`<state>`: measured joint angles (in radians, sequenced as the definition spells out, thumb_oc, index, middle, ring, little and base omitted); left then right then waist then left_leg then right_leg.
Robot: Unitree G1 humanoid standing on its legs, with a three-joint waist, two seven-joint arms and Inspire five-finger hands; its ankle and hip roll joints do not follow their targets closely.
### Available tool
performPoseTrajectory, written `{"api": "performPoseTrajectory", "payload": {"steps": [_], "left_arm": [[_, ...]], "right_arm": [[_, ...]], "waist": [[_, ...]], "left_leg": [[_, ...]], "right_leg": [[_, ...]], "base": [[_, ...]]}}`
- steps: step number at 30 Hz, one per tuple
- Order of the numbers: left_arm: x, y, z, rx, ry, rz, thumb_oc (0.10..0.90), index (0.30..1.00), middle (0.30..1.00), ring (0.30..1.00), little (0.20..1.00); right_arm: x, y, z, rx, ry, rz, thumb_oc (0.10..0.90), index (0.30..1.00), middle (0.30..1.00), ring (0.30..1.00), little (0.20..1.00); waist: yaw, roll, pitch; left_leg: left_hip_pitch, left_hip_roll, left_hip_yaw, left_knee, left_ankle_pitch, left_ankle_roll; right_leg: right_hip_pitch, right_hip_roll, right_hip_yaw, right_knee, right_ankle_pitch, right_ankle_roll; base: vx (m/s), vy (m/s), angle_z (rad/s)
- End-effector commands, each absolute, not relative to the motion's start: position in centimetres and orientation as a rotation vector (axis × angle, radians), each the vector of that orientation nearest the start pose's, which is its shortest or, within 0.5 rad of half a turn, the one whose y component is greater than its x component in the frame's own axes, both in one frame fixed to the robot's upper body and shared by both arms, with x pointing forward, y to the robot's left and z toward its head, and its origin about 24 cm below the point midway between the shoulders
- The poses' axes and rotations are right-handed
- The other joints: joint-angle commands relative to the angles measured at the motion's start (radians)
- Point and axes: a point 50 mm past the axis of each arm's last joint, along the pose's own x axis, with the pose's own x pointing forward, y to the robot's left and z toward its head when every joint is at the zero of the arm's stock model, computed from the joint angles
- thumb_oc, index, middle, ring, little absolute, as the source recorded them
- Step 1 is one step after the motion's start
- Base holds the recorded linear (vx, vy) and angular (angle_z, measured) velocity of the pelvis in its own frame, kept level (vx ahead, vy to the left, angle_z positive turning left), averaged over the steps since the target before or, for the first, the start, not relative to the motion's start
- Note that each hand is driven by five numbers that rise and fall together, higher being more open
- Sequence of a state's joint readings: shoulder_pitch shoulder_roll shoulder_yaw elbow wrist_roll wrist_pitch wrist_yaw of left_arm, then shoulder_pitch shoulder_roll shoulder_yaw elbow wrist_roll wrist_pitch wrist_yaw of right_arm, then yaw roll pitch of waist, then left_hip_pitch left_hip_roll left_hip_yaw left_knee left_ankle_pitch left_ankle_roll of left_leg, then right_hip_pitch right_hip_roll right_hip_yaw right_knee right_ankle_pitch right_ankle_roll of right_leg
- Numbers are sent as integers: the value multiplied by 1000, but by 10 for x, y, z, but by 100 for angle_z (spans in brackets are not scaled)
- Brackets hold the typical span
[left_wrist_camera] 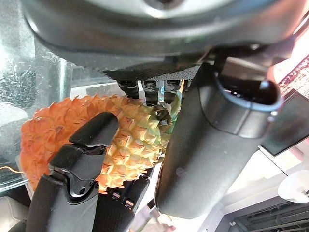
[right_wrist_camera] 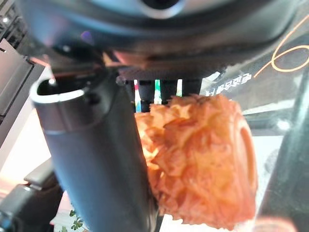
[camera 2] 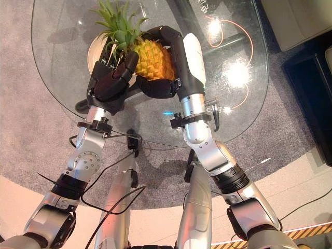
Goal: Pick up the fruit to the plate
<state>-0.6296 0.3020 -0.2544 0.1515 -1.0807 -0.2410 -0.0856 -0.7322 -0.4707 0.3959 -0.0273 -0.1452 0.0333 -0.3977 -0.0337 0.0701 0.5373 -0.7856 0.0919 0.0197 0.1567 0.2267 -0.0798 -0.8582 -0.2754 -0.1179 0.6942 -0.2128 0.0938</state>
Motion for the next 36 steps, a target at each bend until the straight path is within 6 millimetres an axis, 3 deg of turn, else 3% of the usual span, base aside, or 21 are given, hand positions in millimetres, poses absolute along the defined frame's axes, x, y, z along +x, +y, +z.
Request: {"api": "performPoseTrajectory", "payload": {"steps": [1, 36], "left_arm": [[304, 96, 290, -569, -916, -775, 800, 900, 900, 900, 900], [305, 115, 287, -875, -959, -555, 800, 900, 900, 900, 900]], "right_arm": [[304, -93, 279, -485, -970, -3, 100, 300, 300, 300, 200], [280, -61, 298, -698, -1200, 173, 100, 300, 300, 300, 200]], "waist": [[15, -32, -17], [36, -33, -17]], "left_leg": [[48, 20, 27, 163, -199, -1], [35, 5, 12, 165, -194, -3]], "right_leg": [[80, 13, 38, -315, 246, 47], [84, 8, 20, -326, 247, 49]], "base": [[0, 0, 0], [0, 0, 0]]}}
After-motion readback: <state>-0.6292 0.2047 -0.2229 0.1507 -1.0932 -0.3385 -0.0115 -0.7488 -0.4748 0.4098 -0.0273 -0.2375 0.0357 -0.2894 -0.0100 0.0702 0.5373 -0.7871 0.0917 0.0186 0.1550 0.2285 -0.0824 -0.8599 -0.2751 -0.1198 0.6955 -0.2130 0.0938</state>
